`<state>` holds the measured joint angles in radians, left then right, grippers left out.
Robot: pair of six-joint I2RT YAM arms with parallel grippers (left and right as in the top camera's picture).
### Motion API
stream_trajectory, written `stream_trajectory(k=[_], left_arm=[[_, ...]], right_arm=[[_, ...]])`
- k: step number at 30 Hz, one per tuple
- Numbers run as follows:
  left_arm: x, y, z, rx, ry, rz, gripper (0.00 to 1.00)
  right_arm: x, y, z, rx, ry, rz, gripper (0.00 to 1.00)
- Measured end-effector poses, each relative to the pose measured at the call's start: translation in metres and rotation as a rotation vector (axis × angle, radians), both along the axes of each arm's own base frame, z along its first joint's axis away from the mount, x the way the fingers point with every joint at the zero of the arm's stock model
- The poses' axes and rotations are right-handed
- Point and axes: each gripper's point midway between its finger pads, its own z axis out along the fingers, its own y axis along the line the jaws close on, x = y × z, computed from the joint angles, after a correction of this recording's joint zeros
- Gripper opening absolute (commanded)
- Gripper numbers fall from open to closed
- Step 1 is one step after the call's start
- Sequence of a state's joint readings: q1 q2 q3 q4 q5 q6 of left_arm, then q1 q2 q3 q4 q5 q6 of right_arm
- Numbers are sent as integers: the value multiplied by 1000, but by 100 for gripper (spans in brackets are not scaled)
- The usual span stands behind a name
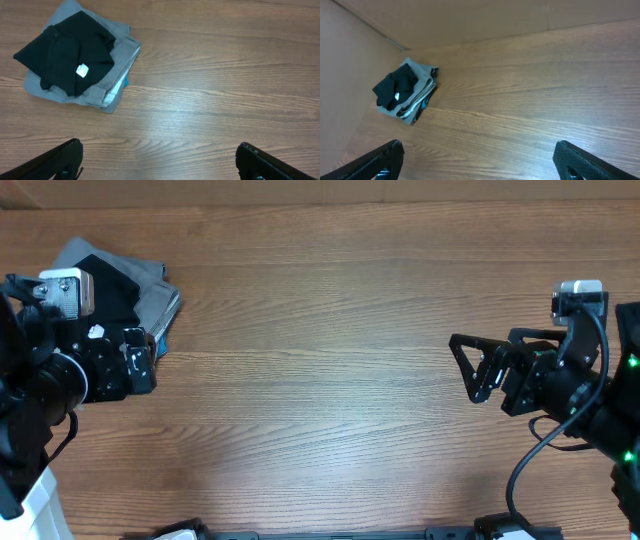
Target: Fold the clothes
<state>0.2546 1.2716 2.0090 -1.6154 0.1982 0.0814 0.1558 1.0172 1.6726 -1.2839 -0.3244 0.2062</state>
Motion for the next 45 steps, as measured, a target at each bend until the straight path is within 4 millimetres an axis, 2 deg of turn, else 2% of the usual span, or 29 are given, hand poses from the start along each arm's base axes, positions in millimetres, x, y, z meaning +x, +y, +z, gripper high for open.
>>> stream_trajectory(k=[6,9,14,16,18,20,21,25,28,30,32,39,45], left_arm=[[5,1,-4,-5,18,0,100],[7,2,-6,-7,26,0,100],[9,2,-8,-9,34,0,100],[9,3,-8,-9,35,0,100],[9,2,-8,-9,36,0,100],[9,2,-9,-9,36,0,100],[9,3,-9,-9,37,0,100],[10,2,-9,-10,38,0,100],[10,3,-9,-10,40,0,100],[10,3,-10,-10,40,0,100],[11,3,-10,-11,42,0,100],[11,3,-11,-12,46,0,100],[12,3,-11,-12,48,0,100]], right_arm=[[4,-1,-8,-13,33,-9,100],[11,-7,-3,-39,-8,-37,100],[30,-17,32,-143,-277,-50,100],[27,-21,41,-185,-393,-52,100],[18,-26,39,-221,-496,-60,100],[8,-30,25,-244,-536,-67,100],[2,-32,11,-254,-543,-69,100],[-4,-37,-61,-288,-496,-68,100],[-5,-43,-132,-315,-395,-70,100],[-8,-46,-162,-321,-374,-78,100],[-11,-48,-179,-320,-396,-89,100],[-11,-47,-190,-267,-563,-131,100],[7,-46,-231,-210,-550,-153,100]])
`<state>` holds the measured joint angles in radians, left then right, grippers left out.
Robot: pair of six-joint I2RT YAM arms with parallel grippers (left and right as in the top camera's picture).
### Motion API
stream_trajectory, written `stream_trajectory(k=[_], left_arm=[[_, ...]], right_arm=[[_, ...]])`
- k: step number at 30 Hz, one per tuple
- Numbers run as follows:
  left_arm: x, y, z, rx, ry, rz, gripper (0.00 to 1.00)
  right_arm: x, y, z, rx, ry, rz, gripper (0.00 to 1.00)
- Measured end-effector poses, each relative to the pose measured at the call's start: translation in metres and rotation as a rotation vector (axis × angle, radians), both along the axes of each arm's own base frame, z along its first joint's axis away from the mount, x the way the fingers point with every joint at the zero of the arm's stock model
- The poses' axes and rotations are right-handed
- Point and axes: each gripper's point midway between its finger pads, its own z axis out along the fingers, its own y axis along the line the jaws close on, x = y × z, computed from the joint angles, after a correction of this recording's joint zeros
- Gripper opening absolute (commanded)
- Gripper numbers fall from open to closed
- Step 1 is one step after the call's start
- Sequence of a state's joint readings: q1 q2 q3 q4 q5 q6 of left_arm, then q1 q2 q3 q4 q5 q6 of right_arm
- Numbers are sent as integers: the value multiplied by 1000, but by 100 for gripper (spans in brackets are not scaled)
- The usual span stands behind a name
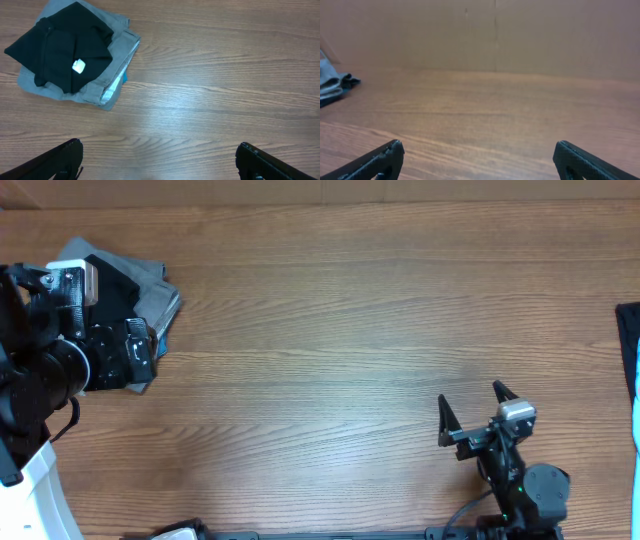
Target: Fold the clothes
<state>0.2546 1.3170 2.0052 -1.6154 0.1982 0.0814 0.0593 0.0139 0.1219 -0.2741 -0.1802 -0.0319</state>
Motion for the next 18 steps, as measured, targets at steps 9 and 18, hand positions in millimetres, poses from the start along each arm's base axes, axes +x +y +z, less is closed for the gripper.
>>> stream_trajectory(k=[9,18], left_arm=[[0,0,0,0,0,0,100],[0,0,0,0,0,0,100]], right_arm=[[5,4,-9,25,-21,17,100],[5,4,-8,31,-20,20,100]])
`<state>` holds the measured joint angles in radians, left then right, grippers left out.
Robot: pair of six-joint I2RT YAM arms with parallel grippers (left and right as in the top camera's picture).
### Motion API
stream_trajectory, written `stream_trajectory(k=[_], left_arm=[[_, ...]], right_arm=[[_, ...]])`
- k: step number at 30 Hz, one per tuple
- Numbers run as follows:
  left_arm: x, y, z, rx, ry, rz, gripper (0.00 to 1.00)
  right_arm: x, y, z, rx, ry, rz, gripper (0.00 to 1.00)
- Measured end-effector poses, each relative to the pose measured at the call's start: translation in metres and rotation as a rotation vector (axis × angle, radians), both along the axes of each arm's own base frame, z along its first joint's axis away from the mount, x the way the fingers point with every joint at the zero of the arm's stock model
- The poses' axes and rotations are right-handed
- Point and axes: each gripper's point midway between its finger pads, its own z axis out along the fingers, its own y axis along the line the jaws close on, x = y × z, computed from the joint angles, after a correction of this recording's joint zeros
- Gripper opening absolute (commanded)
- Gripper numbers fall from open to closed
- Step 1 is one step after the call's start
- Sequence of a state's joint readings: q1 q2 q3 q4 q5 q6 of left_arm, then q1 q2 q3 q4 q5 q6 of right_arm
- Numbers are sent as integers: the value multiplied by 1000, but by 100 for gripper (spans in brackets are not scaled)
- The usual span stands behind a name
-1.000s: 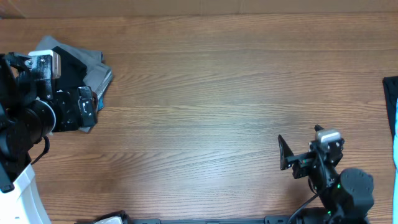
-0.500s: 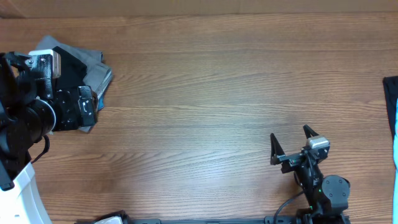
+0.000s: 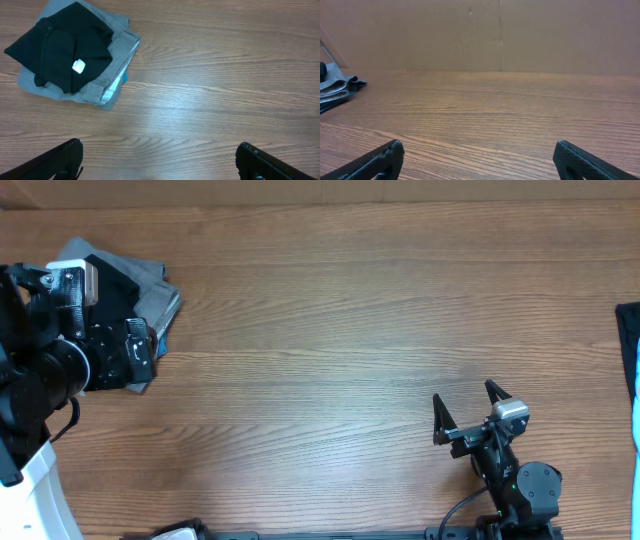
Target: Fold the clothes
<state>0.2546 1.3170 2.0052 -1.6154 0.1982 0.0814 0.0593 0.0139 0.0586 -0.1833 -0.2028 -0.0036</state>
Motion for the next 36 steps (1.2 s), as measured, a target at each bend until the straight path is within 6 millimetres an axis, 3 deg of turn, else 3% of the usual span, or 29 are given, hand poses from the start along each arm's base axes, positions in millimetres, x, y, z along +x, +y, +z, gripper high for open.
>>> stream_trajectory(k=[17,21,24,26,29,36], left_arm=[[0,-1,3,9,-22,-5,100],[14,-13,20,40,-190,-61,100],[28,-34,39,54,-410,-151,100],[29,-48,39,52,-520,-203,100],[23,-62,20,33,-609,-245,100],[-3,-71,-58,-4,-673,-256,100]], right_arm=[[0,0,0,0,0,0,100],[0,0,0,0,-1,0,100],[0,0,0,0,0,0,100],[0,0,0,0,0,0,100],[0,0,0,1,0,2,100],[0,0,0,1,1,2,100]])
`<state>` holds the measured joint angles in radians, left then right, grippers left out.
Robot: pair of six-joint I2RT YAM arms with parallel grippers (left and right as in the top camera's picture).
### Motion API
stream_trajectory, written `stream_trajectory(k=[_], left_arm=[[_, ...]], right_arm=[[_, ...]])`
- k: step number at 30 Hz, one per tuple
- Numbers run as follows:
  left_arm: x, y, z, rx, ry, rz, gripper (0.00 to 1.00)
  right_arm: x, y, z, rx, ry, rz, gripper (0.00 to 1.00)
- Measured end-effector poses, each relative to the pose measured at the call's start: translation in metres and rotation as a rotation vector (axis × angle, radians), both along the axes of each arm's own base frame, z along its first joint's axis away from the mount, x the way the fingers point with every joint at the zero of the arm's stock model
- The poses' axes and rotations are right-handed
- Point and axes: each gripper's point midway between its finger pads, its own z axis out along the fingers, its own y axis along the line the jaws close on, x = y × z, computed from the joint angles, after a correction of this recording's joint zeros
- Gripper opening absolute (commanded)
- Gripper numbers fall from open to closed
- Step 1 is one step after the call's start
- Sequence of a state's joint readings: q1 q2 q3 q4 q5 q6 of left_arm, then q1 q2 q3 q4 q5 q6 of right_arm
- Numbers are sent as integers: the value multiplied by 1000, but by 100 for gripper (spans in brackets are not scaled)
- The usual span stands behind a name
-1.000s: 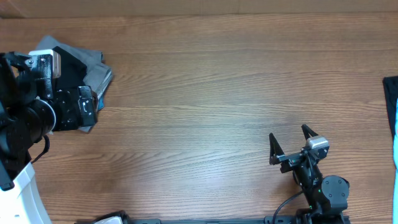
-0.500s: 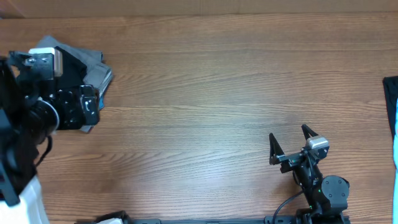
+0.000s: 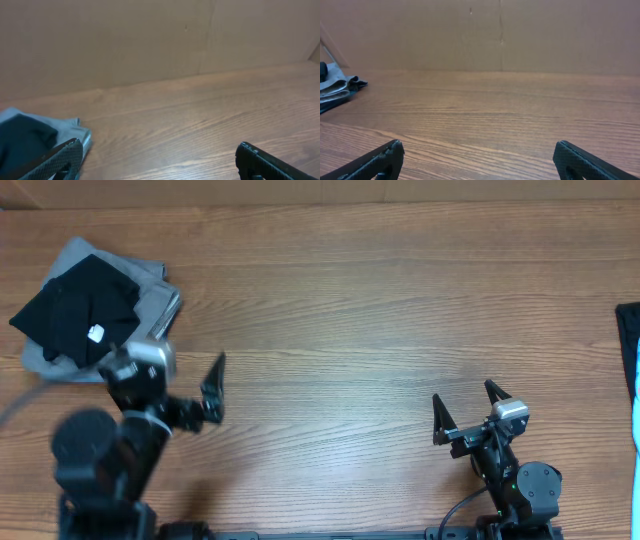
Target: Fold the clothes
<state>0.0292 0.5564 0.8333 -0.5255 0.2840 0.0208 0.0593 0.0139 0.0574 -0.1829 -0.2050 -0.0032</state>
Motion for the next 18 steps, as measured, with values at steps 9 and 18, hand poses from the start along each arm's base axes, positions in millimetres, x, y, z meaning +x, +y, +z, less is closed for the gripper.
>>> stream_trajectory(k=[9,18], left_arm=[[-32,-5,-65,-20,-56,-14,100],[-36,-7,-121,-40,-59,-20,100]], right_arm=[[0,0,0,0,-1,0,100],[0,0,0,0,0,0,100]])
